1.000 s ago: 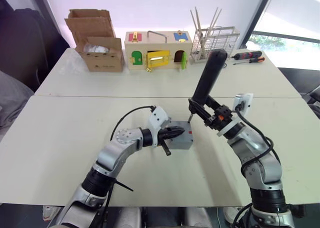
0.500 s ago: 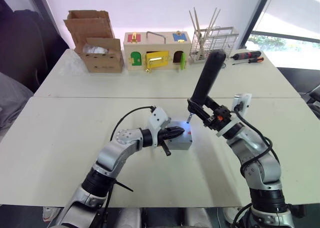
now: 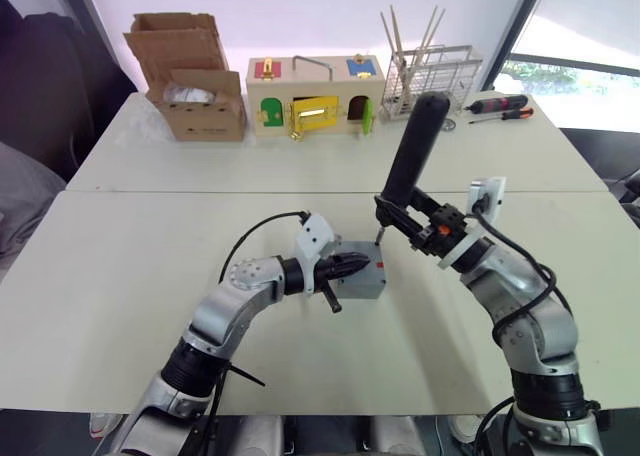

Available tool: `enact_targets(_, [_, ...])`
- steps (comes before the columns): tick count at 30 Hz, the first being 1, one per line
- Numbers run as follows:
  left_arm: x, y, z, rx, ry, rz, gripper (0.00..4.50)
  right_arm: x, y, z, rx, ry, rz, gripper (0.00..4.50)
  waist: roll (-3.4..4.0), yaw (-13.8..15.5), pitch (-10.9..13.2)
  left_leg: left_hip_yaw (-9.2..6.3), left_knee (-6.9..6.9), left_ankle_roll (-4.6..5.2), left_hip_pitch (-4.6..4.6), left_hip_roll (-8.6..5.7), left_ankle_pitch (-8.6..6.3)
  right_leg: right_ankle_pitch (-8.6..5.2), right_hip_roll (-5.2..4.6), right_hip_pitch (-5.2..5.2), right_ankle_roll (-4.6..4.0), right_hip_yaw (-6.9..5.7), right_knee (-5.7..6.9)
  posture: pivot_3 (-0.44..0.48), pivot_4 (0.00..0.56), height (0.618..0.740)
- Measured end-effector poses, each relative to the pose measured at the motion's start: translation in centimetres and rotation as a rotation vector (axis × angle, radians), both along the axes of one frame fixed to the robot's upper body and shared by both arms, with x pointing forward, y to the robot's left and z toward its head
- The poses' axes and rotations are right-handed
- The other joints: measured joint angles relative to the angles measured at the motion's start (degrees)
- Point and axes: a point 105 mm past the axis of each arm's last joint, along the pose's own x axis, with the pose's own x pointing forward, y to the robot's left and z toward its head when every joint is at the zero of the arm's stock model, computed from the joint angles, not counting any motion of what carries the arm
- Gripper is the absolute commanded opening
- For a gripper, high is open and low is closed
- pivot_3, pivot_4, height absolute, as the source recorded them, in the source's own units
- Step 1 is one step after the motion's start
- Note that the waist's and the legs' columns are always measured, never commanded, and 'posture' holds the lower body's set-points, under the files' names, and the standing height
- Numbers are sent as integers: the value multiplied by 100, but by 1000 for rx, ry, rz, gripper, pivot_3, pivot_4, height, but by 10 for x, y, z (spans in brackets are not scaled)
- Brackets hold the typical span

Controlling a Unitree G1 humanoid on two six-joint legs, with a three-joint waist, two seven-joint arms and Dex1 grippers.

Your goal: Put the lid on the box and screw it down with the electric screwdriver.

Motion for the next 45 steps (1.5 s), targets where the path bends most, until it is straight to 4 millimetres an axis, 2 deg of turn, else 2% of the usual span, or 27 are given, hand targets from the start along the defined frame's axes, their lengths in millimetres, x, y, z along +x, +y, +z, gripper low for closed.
enact_targets(3, [-1, 7, 7, -58, 0, 15, 99, 2, -8, 23, 10, 43, 39, 1791, 25, 5, 86, 5, 4, 4, -41, -1, 20, 4, -2, -23, 0, 0, 7, 0, 150, 729])
enact_targets(6, [-2, 12, 13, -113, 11, 33, 99, 0, -15, 65, 81, -10, 75, 1791, 48, 24, 136, 5, 8, -7, -117, -3, 31, 13, 1, -99, 17, -9, 21, 0, 150, 729])
enact_targets(7, [-2, 13, 14, -117, 13, 37, 99, -3, -17, 81, 109, -38, 92, 1791, 47, 37, 147, 4, 9, -52, -129, -3, 59, 20, 3, -108, 29, -21, 22, 0, 150, 729])
enact_targets(9, [-2, 16, 15, -117, 15, 44, 99, -9, -22, 105, 147, -81, 114, 1791, 43, 72, 153, 6, 9, -52, -130, -3, 59, 20, 6, -105, 29, -49, 20, 0, 150, 729])
enact_targets(11, [-1, 18, 15, -122, 22, 57, 99, -12, -29, 119, 186, -93, 96, 1791, 35, 119, 159, 12, 10, -45, -131, -4, 55, 20, 2, -100, 30, -76, 17, 0, 150, 729])
enact_targets(13, [1, 20, 17, -146, 36, 74, 99, -6, -37, 121, 201, -51, 30, 1791, 34, 151, 164, 18, 23, -35, -132, -8, 50, 21, -1, -96, 31, -94, 20, 0, 150, 729])
enact_targets(17, [-5, 16, 39, -175, 6, 36, 99, 10, -74, 100, 56, 209, -134, 1791, 30, 190, 208, 9, 67, 31, -155, -18, 18, 25, -10, -86, 36, -101, 21, 0, 150, 729])
enact_targets(20, [-30, 9, 63, -141, -57, -84, 99, 6, -137, 98, -105, 354, -347, 1791, 74, 239, 241, 6, 118, 38, -202, -27, 14, 33, -13, -103, 47, -108, 18, 0, 150, 729])
enact_targets(23, [-44, 3, 65, -109, -65, -142, 99, -4, -194, 94, -188, 474, -554, 1791, 74, 274, 241, 7, 119, 29, -201, -28, 19, 35, -8, -101, 52, -107, 13, 0, 150, 729])
enact_targets(25, [-51, -2, 63, -97, -66, -173, 99, -15, -228, 74, -233, 630, -658, 1791, 71, 298, 242, 6, 121, 28, -201, -28, 20, 37, -4, -100, 55, -108, 14, 0, 150, 729])
enact_targets(26, [-53, -3, 63, -93, -68, -183, 99, -20, -238, 61, -247, 703, -679, 1791, 71, 295, 243, 6, 122, 26, -200, -27, 21, 38, -3, -100, 57, -108, 16, 0, 150, 729])
enact_targets(29, [-58, -6, 63, -95, -76, -197, 99, -34, -251, 25, -256, 905, -654, 1791, 90, 264, 247, 8, 124, 23, -194, -23, 24, 43, 0, -101, 68, -105, 22, 0, 150, 729])
enact_targets(31, [-60, -6, 61, -93, -72, -196, 99, -39, -255, 10, -249, 980, -634, 1791, 99, 236, 253, 6, 124, 25, -189, -22, 24, 44, 3, -101, 69, -104, 30, 0, 150, 729])
enact_targets(40, [-70, -5, 54, -71, -65, -197, 99, -47, -268, -22, -282, 1143, -625, 1791, 112, 256, 250, -6, 128, 1, -180, -19, 55, 46, 11, -100, 64, -103, 56, 0, 150, 729])
enact_targets(45, [-69, -3, 53, -62, -62, -181, 99, -45, -268, -42, -276, 1193, -596, 1791, 117, 289, 247, -4, 137, -13, -180, -22, 65, 46, 9, -99, 64, -102, 67, 0, 150, 729])
